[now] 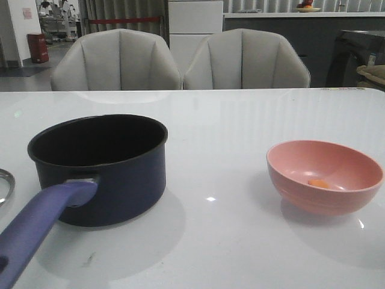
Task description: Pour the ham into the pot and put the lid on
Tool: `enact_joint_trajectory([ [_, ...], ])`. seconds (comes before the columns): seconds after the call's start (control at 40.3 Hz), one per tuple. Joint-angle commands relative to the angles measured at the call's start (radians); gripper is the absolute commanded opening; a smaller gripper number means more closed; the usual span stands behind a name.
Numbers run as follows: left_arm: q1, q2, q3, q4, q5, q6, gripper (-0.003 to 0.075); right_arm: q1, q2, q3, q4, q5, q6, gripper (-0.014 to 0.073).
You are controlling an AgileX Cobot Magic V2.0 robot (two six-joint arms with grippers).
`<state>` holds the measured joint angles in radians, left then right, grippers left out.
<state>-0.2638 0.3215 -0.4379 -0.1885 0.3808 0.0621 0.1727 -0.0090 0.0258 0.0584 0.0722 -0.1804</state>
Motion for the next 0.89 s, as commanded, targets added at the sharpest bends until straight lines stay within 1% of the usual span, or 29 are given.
enact_joint_trajectory([
  [0.0, -0.008, -0.060, 0.020, -0.010, -0.096, 0.002, 0.0386, -0.006, -0.020, 0.010, 0.002, -0.090, -0.003, 0.0150],
  [0.074, -0.008, -0.101, 0.052, -0.010, -0.096, 0.002, 0.0386, -0.006, -0.020, 0.010, 0.013, -0.115, 0.010, 0.0150],
  [0.198, -0.008, -0.139, 0.073, -0.008, -0.126, 0.002, 0.0386, -0.006, -0.020, -0.008, 0.087, -0.250, 0.103, 0.0150],
  [0.248, -0.008, -0.144, 0.075, 0.002, -0.124, 0.002, 0.0386, -0.006, -0.017, -0.037, 0.096, -0.250, 0.106, 0.0150],
  [0.298, -0.008, -0.144, 0.075, 0.007, -0.122, 0.002, 0.0386, -0.005, -0.003, -0.074, 0.096, -0.215, 0.106, 0.0150],
  [0.372, -0.008, -0.144, 0.075, 0.008, -0.117, 0.002, 0.0386, -0.005, 0.049, -0.146, 0.096, -0.095, 0.106, 0.0150],
  [0.521, -0.008, -0.144, 0.075, 0.020, -0.120, 0.002, 0.0386, -0.005, 0.244, -0.331, 0.096, 0.142, 0.106, 0.0150],
  [0.595, -0.008, -0.144, 0.075, 0.020, -0.120, 0.002, 0.0385, -0.005, 0.337, -0.398, 0.105, 0.232, 0.107, 0.0150],
  [0.67, -0.008, -0.144, 0.077, 0.020, -0.120, 0.002, 0.0385, -0.005, 0.406, -0.445, 0.115, 0.272, 0.107, 0.0150],
  [0.794, -0.008, -0.144, 0.077, 0.020, -0.123, 0.002, 0.0385, -0.005, 0.482, -0.454, 0.118, 0.235, 0.109, 0.0150],
  [0.868, -0.008, -0.144, 0.077, 0.020, -0.123, 0.002, 0.0385, -0.005, 0.510, -0.454, 0.120, 0.238, 0.111, 0.0152],
])
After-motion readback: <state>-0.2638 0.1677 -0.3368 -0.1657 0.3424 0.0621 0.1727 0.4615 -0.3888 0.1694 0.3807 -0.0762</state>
